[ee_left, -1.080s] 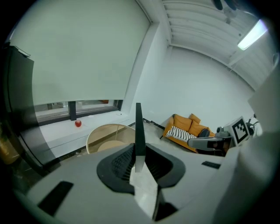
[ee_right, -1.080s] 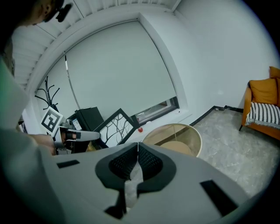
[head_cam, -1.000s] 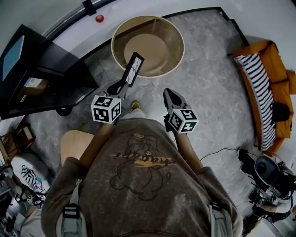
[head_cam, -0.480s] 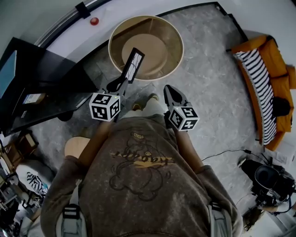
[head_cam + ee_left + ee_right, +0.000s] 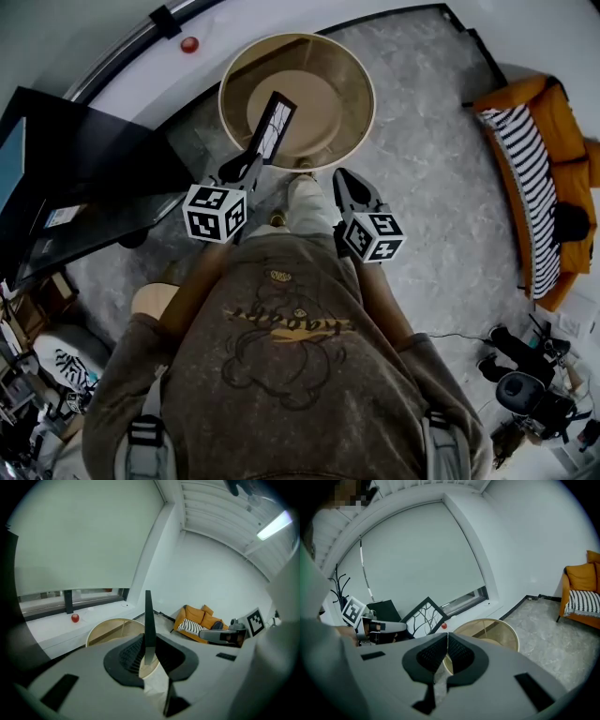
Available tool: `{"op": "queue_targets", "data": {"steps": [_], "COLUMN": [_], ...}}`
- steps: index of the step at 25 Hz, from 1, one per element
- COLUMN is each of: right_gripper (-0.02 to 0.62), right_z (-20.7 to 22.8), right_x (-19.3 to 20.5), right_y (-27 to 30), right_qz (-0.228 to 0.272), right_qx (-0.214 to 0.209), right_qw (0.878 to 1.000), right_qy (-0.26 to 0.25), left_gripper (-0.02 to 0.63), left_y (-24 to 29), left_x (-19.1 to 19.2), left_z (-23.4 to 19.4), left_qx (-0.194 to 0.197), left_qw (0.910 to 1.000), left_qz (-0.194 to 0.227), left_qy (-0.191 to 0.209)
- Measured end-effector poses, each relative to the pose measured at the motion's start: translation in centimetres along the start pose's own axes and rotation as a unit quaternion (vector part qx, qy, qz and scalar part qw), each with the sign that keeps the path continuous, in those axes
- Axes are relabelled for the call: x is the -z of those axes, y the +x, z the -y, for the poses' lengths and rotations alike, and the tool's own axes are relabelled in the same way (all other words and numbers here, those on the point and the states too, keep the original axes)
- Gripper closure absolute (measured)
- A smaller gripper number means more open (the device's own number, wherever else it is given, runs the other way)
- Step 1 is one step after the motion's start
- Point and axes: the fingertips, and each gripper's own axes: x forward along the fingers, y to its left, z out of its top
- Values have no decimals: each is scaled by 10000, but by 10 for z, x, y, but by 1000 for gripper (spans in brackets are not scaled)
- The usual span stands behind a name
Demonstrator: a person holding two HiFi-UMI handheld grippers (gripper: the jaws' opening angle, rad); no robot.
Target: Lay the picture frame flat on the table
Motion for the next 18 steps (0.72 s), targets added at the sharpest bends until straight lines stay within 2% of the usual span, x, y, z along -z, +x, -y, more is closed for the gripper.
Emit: {"op": "queue_targets", "data": {"steps": [18], "right_gripper": [575], "right_z": [36], "right_x": [-24], "right_y": [61], "right_qz": [-193], "right_qx": [-154], "right_qw": [9997], "right_qy": [25], "left_gripper": [524], "left_y": [65], "left_x": [-10], "left_z": [-26], "left_qx": [-90], "left_qw": [9995], "left_qz": [-233], "left_qy": [-211]}}
